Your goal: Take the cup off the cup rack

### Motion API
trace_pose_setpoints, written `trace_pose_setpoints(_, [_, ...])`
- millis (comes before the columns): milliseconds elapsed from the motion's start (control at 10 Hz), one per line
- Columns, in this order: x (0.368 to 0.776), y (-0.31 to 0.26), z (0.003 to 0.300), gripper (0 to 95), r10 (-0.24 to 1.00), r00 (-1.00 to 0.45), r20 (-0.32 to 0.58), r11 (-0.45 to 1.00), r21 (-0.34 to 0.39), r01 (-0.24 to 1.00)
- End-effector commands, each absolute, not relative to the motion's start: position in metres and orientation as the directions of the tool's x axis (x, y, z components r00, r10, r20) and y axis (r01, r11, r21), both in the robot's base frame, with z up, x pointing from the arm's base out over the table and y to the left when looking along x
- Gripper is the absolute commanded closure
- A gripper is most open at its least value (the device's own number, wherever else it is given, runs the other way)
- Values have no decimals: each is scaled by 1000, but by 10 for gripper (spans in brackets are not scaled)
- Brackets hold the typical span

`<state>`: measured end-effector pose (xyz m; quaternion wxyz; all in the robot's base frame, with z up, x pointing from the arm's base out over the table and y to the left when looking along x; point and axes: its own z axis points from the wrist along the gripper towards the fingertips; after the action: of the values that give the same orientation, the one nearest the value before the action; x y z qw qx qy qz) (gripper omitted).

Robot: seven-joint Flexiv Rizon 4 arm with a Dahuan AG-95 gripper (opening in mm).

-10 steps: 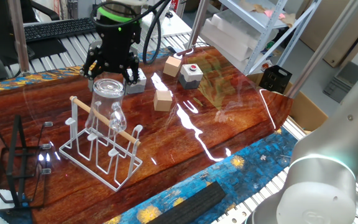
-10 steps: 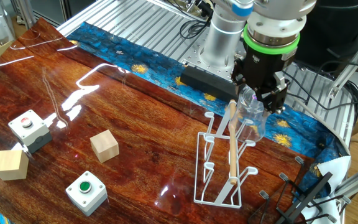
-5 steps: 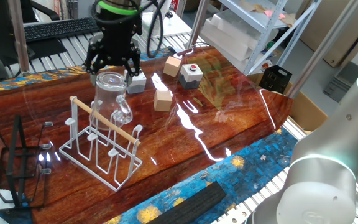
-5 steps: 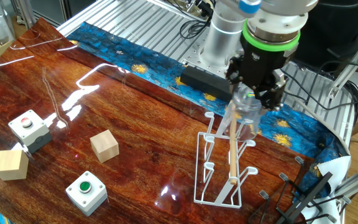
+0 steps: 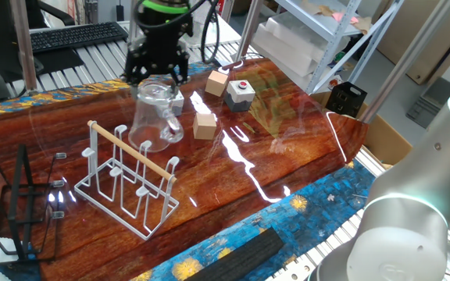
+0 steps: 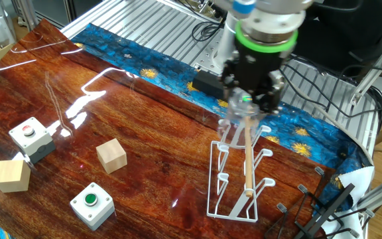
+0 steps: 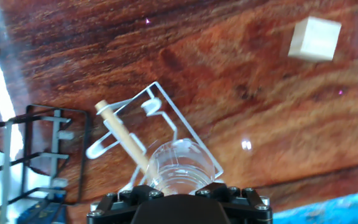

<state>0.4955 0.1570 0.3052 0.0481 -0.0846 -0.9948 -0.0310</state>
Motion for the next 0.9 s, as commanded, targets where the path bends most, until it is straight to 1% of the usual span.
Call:
trace_pose_setpoints(100, [501,137,298,950,106,-992,73,994,32,109])
trace_pose_setpoints(400, [507,120,292,950,63,-996,67,997,40,66])
trace_pose_setpoints(500, [513,113,291,950,38,-997,68,999,25,39])
trace_pose_setpoints(900, [533,93,286,950,-14,-998,67,999,33,-12])
